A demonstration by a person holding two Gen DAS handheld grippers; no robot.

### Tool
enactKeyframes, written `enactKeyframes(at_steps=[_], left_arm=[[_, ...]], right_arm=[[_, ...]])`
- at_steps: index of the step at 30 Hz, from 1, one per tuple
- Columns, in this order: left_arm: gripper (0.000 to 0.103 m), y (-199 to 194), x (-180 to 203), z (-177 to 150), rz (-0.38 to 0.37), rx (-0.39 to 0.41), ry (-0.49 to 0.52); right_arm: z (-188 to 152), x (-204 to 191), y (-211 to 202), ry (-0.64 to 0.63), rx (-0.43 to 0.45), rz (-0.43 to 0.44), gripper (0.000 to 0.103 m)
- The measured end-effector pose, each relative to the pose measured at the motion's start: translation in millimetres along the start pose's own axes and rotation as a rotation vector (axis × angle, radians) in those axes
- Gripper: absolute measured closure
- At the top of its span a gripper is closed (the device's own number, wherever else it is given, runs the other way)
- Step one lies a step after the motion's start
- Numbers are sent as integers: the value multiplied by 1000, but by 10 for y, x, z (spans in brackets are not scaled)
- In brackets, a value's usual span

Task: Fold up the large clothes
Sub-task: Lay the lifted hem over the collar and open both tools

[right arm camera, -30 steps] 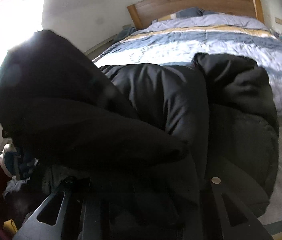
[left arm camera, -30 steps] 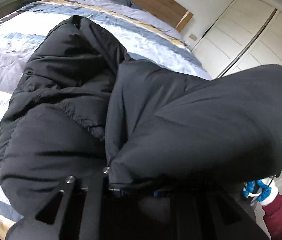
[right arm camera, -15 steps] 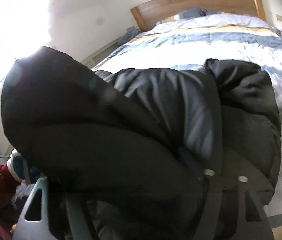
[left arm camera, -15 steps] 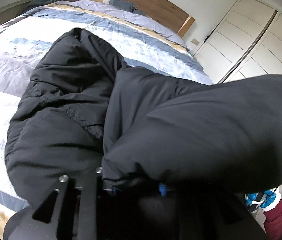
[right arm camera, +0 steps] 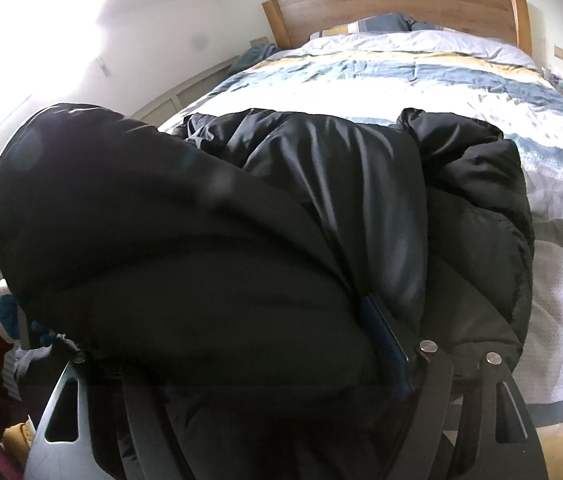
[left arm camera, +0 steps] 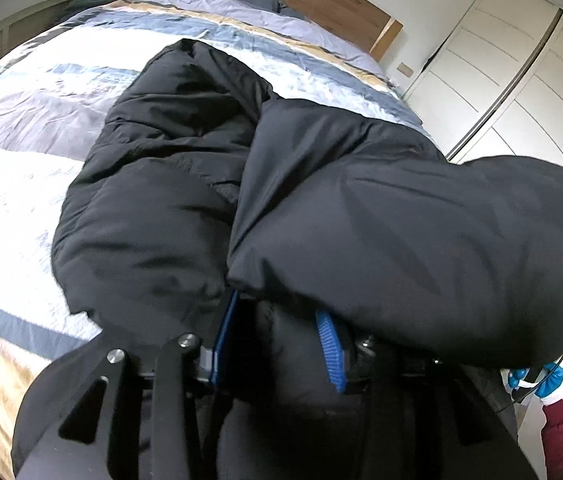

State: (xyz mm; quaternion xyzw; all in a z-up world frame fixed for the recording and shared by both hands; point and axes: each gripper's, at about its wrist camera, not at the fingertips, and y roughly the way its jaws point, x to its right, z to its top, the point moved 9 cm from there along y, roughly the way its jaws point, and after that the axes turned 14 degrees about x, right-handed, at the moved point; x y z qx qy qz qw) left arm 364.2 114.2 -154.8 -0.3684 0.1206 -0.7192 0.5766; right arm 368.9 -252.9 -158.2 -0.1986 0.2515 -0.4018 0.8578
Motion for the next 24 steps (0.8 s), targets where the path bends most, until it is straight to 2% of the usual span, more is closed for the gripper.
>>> enactKeyframes(at_steps=[9, 11, 13, 14, 20, 24], left_arm=[[66, -422, -49, 18, 8, -3, -17], [62, -550, -56, 103, 10, 13, -15], [51, -670, -54, 217, 10, 40, -27], [51, -718, -41, 268, 7, 52, -31], [51, -777, 252, 578, -30, 91, 2], [50, -645, 513, 688, -59, 93, 30]], right_arm=[[-87, 35, -325, -9, -6, -35, 23], [-104, 64, -422, -5, -13, -39, 23], [-119, 105, -536, 0, -19, -49, 23], [-117, 116, -571, 3, -15, -52, 23], [152, 161, -894, 54, 63, -67, 23], [464, 66, -895, 49, 116, -64, 22]])
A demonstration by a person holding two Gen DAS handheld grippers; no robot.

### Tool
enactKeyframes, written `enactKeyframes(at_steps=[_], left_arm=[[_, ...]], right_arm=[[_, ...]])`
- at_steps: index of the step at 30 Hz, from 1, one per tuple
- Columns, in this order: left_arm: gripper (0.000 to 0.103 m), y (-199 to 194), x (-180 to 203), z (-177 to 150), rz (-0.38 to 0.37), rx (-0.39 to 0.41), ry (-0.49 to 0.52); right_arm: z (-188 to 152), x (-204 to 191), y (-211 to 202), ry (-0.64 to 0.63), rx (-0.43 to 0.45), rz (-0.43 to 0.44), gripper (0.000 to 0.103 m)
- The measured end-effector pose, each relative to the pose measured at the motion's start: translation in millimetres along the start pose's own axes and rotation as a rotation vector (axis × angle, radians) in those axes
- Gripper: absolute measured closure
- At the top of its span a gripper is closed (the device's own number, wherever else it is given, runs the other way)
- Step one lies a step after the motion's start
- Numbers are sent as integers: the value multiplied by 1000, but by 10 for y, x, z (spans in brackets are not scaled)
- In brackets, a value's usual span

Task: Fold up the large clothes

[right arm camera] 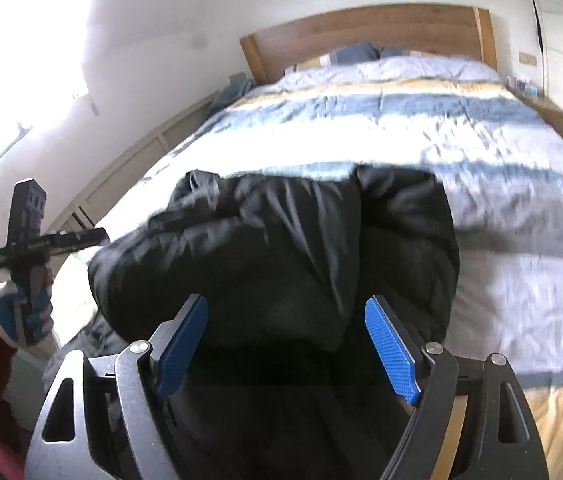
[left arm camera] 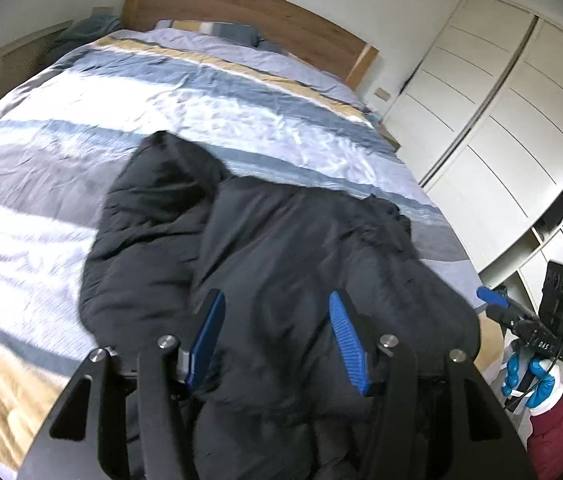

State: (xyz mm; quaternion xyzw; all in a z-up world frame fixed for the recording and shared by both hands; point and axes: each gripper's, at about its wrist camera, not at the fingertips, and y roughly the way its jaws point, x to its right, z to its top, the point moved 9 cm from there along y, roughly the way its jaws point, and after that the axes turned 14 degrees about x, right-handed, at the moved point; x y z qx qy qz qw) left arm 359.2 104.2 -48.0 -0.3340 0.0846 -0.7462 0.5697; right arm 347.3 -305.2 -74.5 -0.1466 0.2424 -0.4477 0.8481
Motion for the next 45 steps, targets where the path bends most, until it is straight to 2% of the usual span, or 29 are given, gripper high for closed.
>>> enactKeyframes(at_steps=[4, 11, 14, 19, 23, 28, 35, 40, 45], left_arm=[[50, 225, 203, 39, -15, -14, 31], [50, 528, 431, -74, -33, -42, 102], [50, 644, 355, -269, -16, -74, 114], [50, 815, 129, -705, 22, -109, 152], [49, 985, 44, -897, 45, -128, 166], [49, 1151, 5, -1068, 72, -112, 231], [49, 1111, 6, -1096, 80, -110, 238], [47, 845, 35, -1200, 89, -107, 281], [47, 659, -9, -1212, 100, -120, 246]], right_arm=[[187, -213, 231, -18, 16, 25, 21], [200, -508, 585, -55, -11, 65, 20], [45, -570, 707, -78, -51, 75, 19], [-536, -432, 900, -147, -163, 33, 18], [-773, -303, 977, -195, -174, 2, 17], [-963, -185, 1104, -195, -168, -26, 17], [-1045, -143, 1130, -189, -168, -58, 17], [-1066, -159, 920, -207, -184, -71, 17], [-1114, -132, 711, -153, -187, -84, 17]])
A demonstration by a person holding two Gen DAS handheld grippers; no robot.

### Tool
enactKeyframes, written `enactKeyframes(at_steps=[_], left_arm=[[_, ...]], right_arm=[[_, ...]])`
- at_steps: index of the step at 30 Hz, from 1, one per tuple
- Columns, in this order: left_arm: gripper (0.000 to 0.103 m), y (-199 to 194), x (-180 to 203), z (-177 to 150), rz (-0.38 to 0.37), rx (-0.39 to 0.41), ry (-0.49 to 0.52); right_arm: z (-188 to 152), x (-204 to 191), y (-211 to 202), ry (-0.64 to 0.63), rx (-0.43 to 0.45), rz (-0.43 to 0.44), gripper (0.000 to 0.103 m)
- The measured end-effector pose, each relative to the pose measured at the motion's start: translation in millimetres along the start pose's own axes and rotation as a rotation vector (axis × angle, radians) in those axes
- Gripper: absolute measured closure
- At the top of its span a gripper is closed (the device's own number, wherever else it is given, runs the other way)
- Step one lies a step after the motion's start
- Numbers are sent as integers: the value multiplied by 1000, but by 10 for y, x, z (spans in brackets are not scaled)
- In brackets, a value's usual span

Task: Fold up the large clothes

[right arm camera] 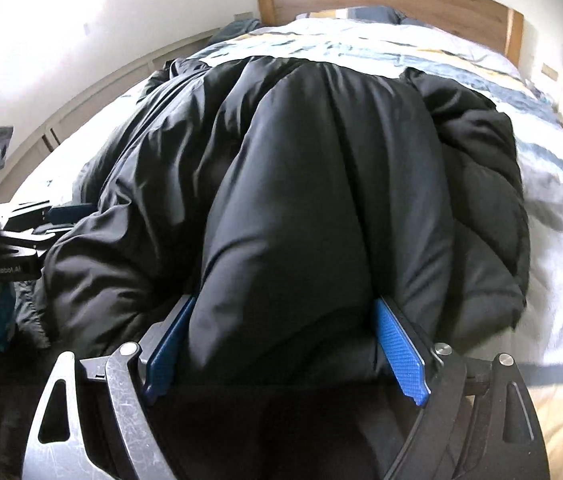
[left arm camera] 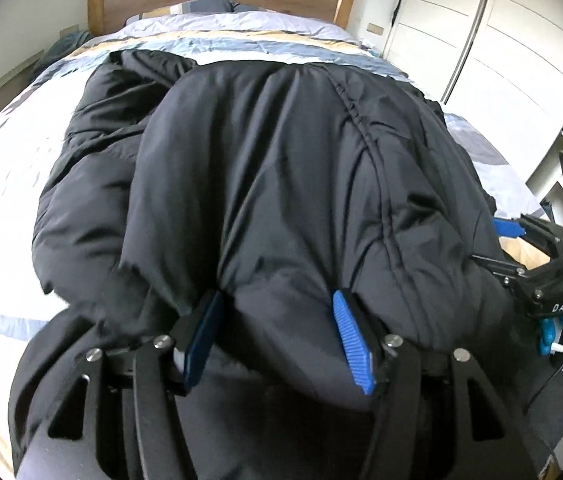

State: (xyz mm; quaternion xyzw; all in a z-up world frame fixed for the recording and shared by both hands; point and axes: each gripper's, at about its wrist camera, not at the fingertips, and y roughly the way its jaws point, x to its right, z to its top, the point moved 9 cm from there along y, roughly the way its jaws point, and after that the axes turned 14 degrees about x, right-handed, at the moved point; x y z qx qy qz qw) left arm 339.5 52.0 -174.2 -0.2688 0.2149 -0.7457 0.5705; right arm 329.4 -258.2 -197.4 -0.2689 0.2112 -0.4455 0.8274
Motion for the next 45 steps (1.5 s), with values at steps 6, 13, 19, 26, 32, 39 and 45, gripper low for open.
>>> enactKeyframes(at_steps=[6, 13, 19, 26, 32, 39, 45], left_arm=[[47, -381, -19, -69, 3, 1, -35], [47, -926, -158, -289, 10, -8, -60], [40, -1476, -541, -485, 58, 27, -105], [39, -2057, -1120, -661, 142, 74, -169], [38, -2462, -1577, -807, 203, 120, -254], [37, -2696, -1846, -1006, 198, 150, -361], [36, -2656, -1976, -1248, 179, 125, -458]], right_arm=[[-94, 3, -403, 68, 8, -4, 17], [-304, 165, -989, 162, 44, -56, 17], [-484, 425, -1553, 238, 85, -123, 10], [-870, 783, -2160, 323, 108, -208, 7], [-1165, 997, -2553, 392, 131, -270, 4], [-1265, 1031, -2756, 440, 153, -283, 1], [-1352, 912, -2584, 510, 119, -207, 0]])
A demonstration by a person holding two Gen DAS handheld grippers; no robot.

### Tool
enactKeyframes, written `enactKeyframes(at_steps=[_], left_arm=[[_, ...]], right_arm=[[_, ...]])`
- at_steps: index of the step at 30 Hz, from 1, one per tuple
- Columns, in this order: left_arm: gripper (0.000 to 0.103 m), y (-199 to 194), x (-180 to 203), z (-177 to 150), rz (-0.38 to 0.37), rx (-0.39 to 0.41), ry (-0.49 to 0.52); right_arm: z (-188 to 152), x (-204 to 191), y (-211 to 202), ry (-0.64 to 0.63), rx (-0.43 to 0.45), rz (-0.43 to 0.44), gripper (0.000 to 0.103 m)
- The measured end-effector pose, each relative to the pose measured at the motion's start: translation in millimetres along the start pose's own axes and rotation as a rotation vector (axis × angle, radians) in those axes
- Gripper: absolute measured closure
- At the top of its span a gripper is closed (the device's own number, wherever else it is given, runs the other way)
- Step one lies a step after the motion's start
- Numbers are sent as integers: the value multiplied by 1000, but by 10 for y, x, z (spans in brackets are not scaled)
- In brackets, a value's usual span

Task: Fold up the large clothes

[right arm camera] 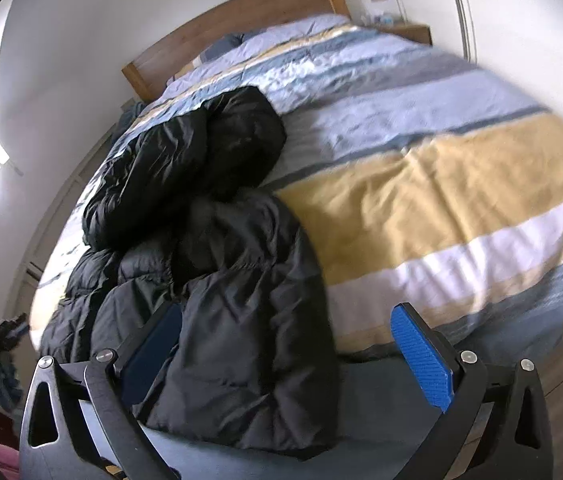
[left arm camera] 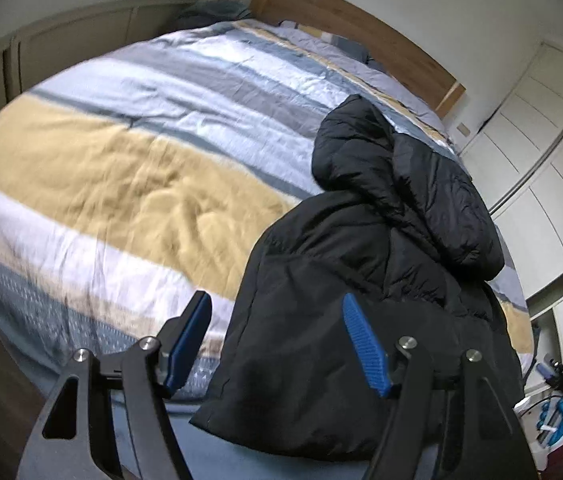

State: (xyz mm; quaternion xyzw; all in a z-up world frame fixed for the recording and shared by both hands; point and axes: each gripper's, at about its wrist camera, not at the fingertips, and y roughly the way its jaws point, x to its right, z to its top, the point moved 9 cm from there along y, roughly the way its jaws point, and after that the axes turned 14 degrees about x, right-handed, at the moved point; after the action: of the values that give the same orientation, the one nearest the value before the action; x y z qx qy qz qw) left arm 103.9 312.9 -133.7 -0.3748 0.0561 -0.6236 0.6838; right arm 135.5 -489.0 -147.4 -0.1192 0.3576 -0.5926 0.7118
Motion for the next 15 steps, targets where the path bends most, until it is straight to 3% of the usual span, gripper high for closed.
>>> enactKeyframes(at_steps=[6, 15], left_arm=[[36, 49, -168, -124, -7, -41, -74], [36, 272, -184, -341, -93, -142, -186]], right_arm=[[-223, -70, 188, 38, -66, 37, 0], [-374, -99, 432, 71, -138, 73, 0]])
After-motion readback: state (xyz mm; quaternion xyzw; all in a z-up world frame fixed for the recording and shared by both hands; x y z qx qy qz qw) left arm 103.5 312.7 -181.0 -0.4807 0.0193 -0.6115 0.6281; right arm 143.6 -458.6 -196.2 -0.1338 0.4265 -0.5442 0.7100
